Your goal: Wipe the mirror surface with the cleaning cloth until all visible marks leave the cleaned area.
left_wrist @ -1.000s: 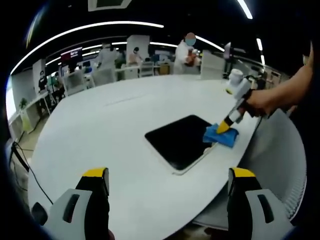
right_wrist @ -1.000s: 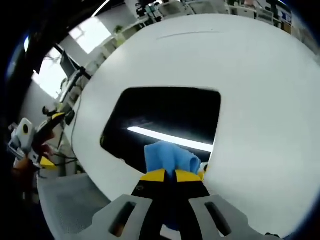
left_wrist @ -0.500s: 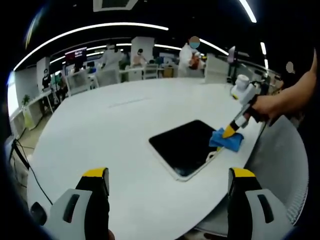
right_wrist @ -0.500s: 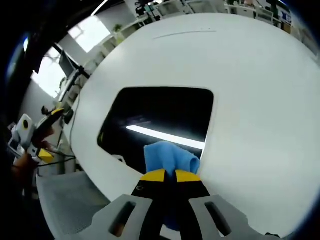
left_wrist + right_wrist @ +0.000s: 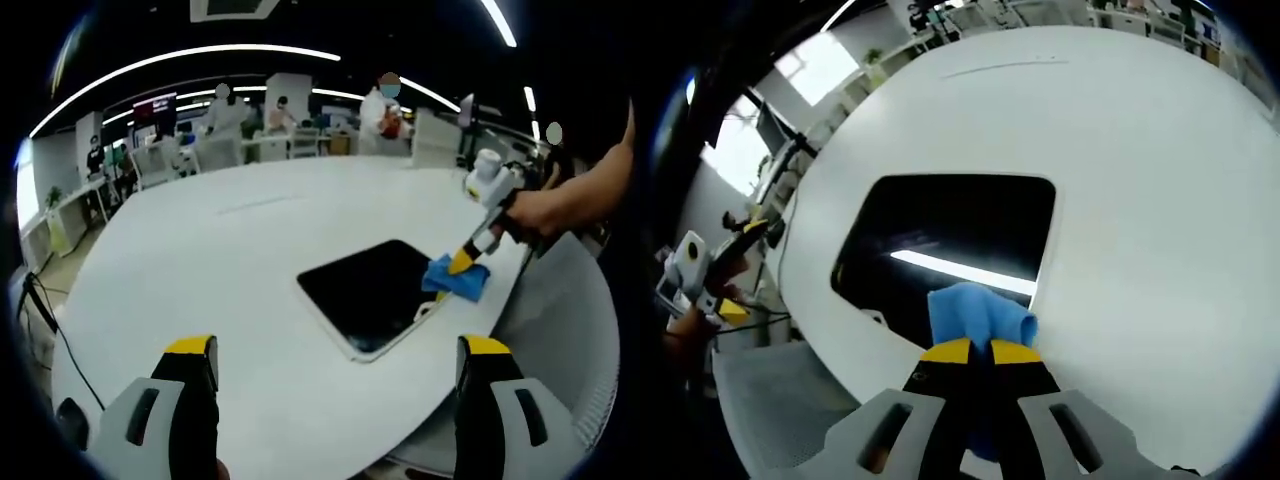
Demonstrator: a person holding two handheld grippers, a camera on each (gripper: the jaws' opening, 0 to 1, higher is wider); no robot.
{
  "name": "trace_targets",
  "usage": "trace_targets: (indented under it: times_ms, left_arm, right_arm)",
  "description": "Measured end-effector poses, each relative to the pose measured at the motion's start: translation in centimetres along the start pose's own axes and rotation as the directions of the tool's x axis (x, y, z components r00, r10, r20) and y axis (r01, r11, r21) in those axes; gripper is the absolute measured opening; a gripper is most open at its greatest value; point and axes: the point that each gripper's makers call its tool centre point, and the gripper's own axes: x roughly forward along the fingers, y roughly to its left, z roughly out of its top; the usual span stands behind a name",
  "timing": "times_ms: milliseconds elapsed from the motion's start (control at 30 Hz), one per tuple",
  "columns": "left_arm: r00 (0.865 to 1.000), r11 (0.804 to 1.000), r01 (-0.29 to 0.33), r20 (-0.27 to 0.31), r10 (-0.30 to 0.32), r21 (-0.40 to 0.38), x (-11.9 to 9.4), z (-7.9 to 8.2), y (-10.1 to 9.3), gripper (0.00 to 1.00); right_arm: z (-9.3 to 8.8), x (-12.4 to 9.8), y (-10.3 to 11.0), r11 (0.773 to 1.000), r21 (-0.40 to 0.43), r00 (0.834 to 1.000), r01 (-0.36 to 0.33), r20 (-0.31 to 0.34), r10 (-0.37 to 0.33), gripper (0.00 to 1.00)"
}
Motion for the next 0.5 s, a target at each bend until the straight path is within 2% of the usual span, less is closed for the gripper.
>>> trace_targets:
  times_ms: [500]
  left_arm:
    - [1.0,1.0,-0.011,-0.004,0.011,-0.003,-0.21,-0.35,0.04,0.99]
  right_arm:
    - [0.26,0.07,-0.13,1.0,0.004,1.0,0.007,0.002,-0.007,0.0]
